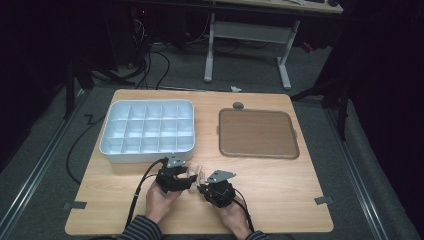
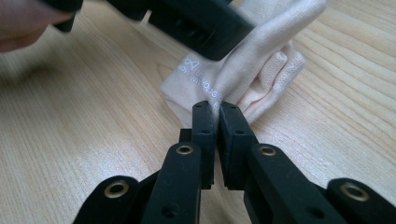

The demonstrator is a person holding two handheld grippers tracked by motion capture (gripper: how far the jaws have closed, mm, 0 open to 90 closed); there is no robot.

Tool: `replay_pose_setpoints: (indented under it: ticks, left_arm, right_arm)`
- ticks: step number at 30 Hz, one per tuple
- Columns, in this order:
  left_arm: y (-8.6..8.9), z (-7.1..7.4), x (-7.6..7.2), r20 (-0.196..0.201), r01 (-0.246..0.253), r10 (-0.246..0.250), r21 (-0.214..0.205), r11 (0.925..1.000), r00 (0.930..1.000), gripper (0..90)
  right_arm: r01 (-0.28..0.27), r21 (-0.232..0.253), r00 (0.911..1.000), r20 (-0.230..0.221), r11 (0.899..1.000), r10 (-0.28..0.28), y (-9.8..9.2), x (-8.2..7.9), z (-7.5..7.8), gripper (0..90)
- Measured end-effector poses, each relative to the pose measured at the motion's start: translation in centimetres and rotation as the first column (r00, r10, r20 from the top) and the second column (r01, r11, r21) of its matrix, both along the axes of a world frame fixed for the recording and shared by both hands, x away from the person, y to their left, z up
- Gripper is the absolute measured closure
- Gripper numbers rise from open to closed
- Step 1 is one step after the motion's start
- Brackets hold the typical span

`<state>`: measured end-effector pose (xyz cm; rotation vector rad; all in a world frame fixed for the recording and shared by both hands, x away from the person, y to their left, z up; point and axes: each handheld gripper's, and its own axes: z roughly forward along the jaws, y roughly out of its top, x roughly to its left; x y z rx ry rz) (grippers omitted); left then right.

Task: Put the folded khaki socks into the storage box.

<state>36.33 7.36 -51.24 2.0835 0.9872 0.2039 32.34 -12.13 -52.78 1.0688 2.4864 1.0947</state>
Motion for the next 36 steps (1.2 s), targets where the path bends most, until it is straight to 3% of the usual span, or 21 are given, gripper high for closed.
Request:
replay_pose_setpoints:
  ticks: [5, 8, 12, 17, 21, 25, 27, 36]
  left_arm:
    - [0.3, -0.5, -0.3, -0.026, -0.025, 0.025, -0.004, 0.9997, 0.9994, 43.5]
    - [0.0, -1.0, 0.0, -0.057, -0.042, 0.044, 0.020, 0.9989, 0.9974, 43.7]
    - [-0.3, -0.7, -0.1, -0.035, -0.037, 0.039, 0.056, 0.9977, 0.9986, 43.3]
    - [0.4, -0.4, 0.2, -0.079, -0.051, 0.051, -0.005, 0.9987, 0.9956, 39.1]
    - [0.7, 0.1, 0.2, -0.070, -0.051, 0.047, -0.061, 0.9968, 0.9965, 37.7]
    - [0.6, 0.5, 0.5, -0.063, -0.055, 0.050, -0.076, 0.9956, 0.9967, 36.0]
    - [0.5, 0.5, 0.8, -0.076, -0.071, 0.063, -0.104, 0.9920, 0.9951, 35.4]
    - [0.1, -0.2, 1.5, -0.106, -0.087, 0.076, -0.105, 0.9907, 0.9915, 33.7]
  right_arm:
    - [0.000, 0.001, 1.0000, -0.002, 1.000, 0.000, 0.0, 0.0, 0.0, 85.5]
    - [-0.003, 0.001, 1.0000, 0.003, 1.000, 0.003, 0.0, 0.0, -0.1, 85.5]
    - [-0.001, 0.006, 1.0000, 0.002, 1.000, 0.001, 0.0, 0.0, -0.1, 84.1]
    - [0.007, 0.031, 0.9999, 0.009, 0.999, -0.007, -0.3, -0.3, 0.2, 72.3]
    - [0.027, 0.070, 0.9994, 0.020, 0.997, -0.028, -1.1, -0.4, 0.8, 67.3]
    - [0.036, 0.097, 0.9984, 0.041, 0.995, -0.040, -2.1, -0.9, 1.6, 65.3]
    - [0.042, 0.096, 0.9975, 0.053, 0.995, -0.047, -2.7, -1.0, 2.0, 64.7]
    - [0.140, 0.087, 0.9870, 0.067, 0.986, -0.146, -6.8, -0.7, 2.2, 63.9]
